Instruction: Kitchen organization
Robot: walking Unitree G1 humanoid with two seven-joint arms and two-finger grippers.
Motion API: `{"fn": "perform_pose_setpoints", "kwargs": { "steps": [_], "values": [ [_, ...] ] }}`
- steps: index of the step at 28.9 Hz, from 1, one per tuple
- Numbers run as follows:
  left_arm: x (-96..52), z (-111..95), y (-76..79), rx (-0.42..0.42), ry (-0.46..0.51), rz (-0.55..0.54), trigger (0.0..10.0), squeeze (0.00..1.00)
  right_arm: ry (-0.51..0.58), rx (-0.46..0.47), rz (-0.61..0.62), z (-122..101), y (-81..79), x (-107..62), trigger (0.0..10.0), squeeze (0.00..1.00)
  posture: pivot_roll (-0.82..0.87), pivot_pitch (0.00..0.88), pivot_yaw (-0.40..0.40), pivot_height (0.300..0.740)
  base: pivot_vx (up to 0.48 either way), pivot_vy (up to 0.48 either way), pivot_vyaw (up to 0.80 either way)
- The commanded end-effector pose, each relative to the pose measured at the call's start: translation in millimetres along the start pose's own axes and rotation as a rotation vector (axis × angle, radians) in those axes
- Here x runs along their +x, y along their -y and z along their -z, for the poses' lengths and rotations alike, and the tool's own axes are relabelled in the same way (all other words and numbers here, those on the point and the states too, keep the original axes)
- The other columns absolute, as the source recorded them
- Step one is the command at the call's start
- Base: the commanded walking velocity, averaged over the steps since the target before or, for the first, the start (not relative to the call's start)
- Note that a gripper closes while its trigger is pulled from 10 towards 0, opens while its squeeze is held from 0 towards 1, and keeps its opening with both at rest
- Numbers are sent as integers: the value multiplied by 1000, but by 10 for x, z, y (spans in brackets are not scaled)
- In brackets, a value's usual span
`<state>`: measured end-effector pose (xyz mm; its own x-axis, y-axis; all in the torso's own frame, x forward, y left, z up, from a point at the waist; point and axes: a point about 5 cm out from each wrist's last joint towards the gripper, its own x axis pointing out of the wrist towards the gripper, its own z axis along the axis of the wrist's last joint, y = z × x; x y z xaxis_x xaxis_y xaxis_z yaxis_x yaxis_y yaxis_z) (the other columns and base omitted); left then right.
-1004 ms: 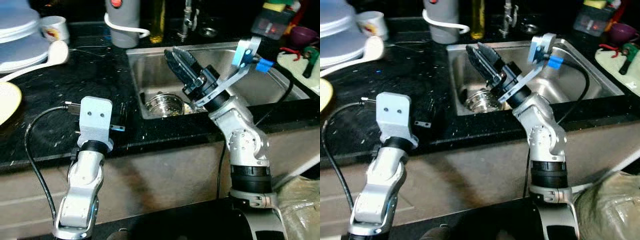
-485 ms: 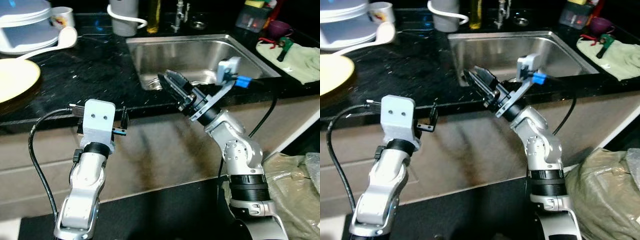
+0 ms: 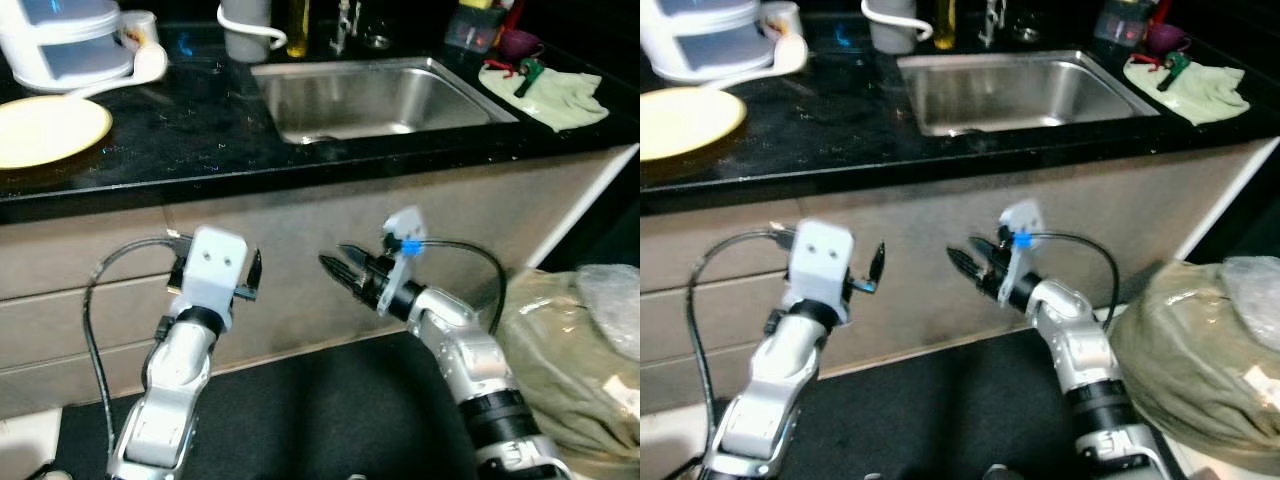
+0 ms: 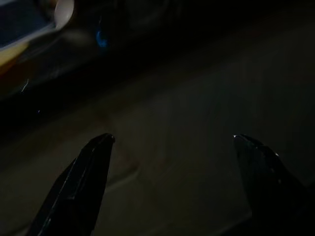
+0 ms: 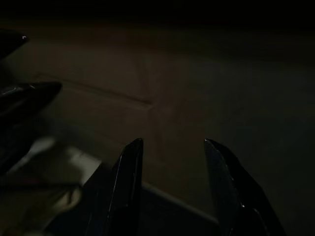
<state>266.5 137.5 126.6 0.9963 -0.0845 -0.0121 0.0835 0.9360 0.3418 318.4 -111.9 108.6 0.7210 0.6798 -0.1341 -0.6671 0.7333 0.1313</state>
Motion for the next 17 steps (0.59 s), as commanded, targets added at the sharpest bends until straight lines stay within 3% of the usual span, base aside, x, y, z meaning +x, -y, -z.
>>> {"fn": "perform_pose_setpoints", "kwargs": {
  "steps": [1, 7, 17],
  "values": [
    [3, 86, 72, -16, -35, 37, 10000, 0, -6, -20, 11, 14, 26, 1, 10000, 0, 33, 28, -51, 732, 0, 0, 0],
    [87, 131, 72, -83, -40, 65, 10000, 0, -24, -5, 30, 63, 85, 25, 10000, 0, 16, 26, -43, 732, 0, 0, 0],
    [94, 108, 86, -105, -10, 71, 10000, 0, -19, 5, 34, 75, 108, 25, 10000, 0, 11, 35, -48, 732, 0, 0, 0]
  ]
}}
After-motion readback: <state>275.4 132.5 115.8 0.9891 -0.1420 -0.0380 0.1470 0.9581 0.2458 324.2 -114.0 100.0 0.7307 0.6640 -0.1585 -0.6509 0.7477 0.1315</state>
